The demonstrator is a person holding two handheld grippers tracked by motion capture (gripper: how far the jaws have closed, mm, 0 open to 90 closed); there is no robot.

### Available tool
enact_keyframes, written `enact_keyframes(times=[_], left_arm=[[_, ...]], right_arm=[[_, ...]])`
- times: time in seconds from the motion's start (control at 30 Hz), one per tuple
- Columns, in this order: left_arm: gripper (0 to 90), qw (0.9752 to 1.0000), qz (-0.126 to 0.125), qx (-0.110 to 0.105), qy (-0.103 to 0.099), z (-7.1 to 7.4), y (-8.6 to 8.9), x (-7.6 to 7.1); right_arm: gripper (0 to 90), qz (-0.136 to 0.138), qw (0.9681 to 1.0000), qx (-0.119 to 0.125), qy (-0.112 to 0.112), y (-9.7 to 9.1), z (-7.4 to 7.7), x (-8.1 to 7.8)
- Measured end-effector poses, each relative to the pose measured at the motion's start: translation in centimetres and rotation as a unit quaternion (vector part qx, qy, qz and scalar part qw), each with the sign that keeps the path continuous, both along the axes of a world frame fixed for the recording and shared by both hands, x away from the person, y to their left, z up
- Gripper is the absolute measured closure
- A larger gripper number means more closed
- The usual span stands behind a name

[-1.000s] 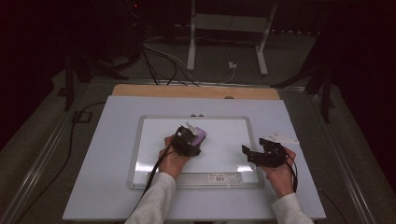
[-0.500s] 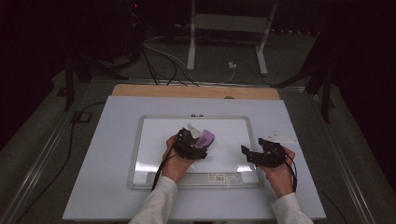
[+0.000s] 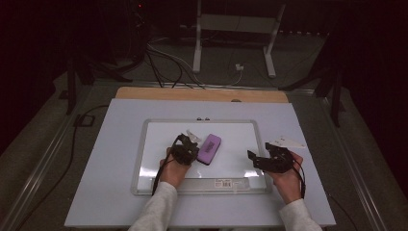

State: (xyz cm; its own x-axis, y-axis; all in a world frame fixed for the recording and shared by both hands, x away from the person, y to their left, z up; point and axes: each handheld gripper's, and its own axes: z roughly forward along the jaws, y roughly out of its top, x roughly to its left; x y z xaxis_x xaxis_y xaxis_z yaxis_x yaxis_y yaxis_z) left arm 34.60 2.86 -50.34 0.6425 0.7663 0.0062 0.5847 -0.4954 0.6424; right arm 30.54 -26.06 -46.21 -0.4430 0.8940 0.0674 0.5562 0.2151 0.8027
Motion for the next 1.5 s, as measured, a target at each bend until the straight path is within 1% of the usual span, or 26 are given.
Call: enact_keyframes(times=[0.07,0.17,0.23,0.3,0.37,0.4,0.43,0.47,0.5,0.57,0.63,0.67,0.73,0.8,0.87,0.93,1.0,1.07,1.1,1.2,1.23,1.33,1.4,1.47,1.5], left_arm=[[90.0,0.9994,-0.031,-0.012,0.000,0.0,-1.2,-0.7],[89.1,0.9971,-0.074,-0.010,-0.011,0.1,-3.3,-1.6],[84.6,0.9969,-0.075,-0.011,-0.020,0.4,-3.8,-1.8],[76.8,0.9971,-0.067,-0.026,-0.027,0.9,-3.3,-1.9],[61.2,0.9969,-0.048,-0.046,-0.043,1.7,-2.0,-2.0],[54.4,0.9965,-0.039,-0.057,-0.048,2.2,-1.1,-2.1],[48.5,0.9957,-0.026,-0.067,-0.058,2.6,-0.2,-2.3],[41.6,0.9948,-0.012,-0.073,-0.069,3.0,0.8,-2.4],[35.0,0.9942,-0.003,-0.077,-0.075,3.4,1.8,-2.6],[23.2,0.9922,0.025,-0.082,-0.091,4.0,3.9,-2.9],[15.2,0.9903,0.043,-0.090,-0.096,4.5,6.1,-3.2],[11.6,0.9890,0.051,-0.097,-0.100,4.7,7.2,-3.4],[2.0,0.9875,0.063,-0.105,-0.099,4.9,9.2,-3.9],[0.5,0.9849,0.080,-0.104,-0.113,5.1,10.9,-4.6],[0.4,0.9829,0.085,-0.108,-0.123,5.1,12.5,-5.2],[0.5,0.9803,0.095,-0.102,-0.140,5.0,13.8,-6.1],[0.5,0.9787,0.101,-0.101,-0.147,4.8,14.9,-6.7],[0.5,0.9766,0.109,-0.097,-0.158,4.6,15.8,-7.4],[0.5,0.9759,0.112,-0.095,-0.161,4.5,16.3,-7.8],[0.5,0.9728,0.124,-0.091,-0.173,4.2,17.6,-8.9],[0.5,0.9709,0.131,-0.095,-0.177,4.1,18.0,-9.2],[0.5,0.9664,0.144,-0.100,-0.187,3.9,19.2,-10.0],[0.5,0.9635,0.154,-0.105,-0.192,3.8,19.8,-10.3],[0.5,0.9613,0.161,-0.105,-0.198,3.8,20.3,-10.4],[0.5,0.9597,0.163,-0.109,-0.201,3.8,20.5,-10.5]], right_arm=[[21.2,0.001,1.0000,-0.002,0.001,0.2,-0.1,0.0],[21.2,0.003,1.0000,-0.007,0.003,0.5,-0.2,0.1],[21.1,0.005,0.9999,-0.012,0.002,0.8,-0.3,0.0],[21.1,0.007,0.9999,-0.013,0.000,1.1,-0.2,0.0],[21.1,0.011,0.9999,-0.013,-0.001,1.2,-0.3,0.0],[21.1,0.012,0.9998,-0.013,-0.001,1.3,-0.3,0.1],[20.9,0.014,0.9998,-0.014,0.000,1.4,-0.4,0.1],[20.8,0.014,0.9998,-0.015,0.001,1.5,-0.5,0.2],[20.7,0.014,0.9998,-0.016,0.002,1.6,-0.6,0.2],[20.5,0.018,0.9997,-0.018,0.002,1.8,-0.6,0.3],[20.1,0.023,0.9996,-0.017,0.000,2.0,-0.6,0.3],[19.9,0.026,0.9995,-0.019,-0.002,2.1,-0.6,0.3],[19.1,0.035,0.9991,-0.023,-0.009,2.4,-0.5,0.3],[18.1,0.043,0.9985,-0.029,-0.014,2.8,-0.4,0.3],[17.6,0.052,0.9981,-0.031,-0.015,3.2,-0.4,0.4],[16.5,0.058,0.9978,-0.032,-0.014,3.6,-0.4,0.5],[16.0,0.065,0.9973,-0.032,-0.011,4.0,-0.5,0.7],[15.3,0.071,0.9968,-0.036,-0.008,4.3,-0.6,0.9],[15.3,0.074,0.9966,-0.036,-0.007,4.5,-0.6,0.9],[15.3,0.083,0.9956,-0.042,-0.005,5.1,-0.7,1.1],[15.3,0.086,0.9952,-0.046,-0.006,5.2,-0.8,1.2],[15.6,0.092,0.9945,-0.049,-0.006,5.8,-0.9,1.4],[15.8,0.095,0.9942,-0.051,-0.003,6.2,-1.0,1.5],[16.5,0.099,0.9932,-0.060,-0.006,6.7,-1.1,1.7],[16.6,0.102,0.9927,-0.064,-0.005,7.0,-1.2,1.8]])
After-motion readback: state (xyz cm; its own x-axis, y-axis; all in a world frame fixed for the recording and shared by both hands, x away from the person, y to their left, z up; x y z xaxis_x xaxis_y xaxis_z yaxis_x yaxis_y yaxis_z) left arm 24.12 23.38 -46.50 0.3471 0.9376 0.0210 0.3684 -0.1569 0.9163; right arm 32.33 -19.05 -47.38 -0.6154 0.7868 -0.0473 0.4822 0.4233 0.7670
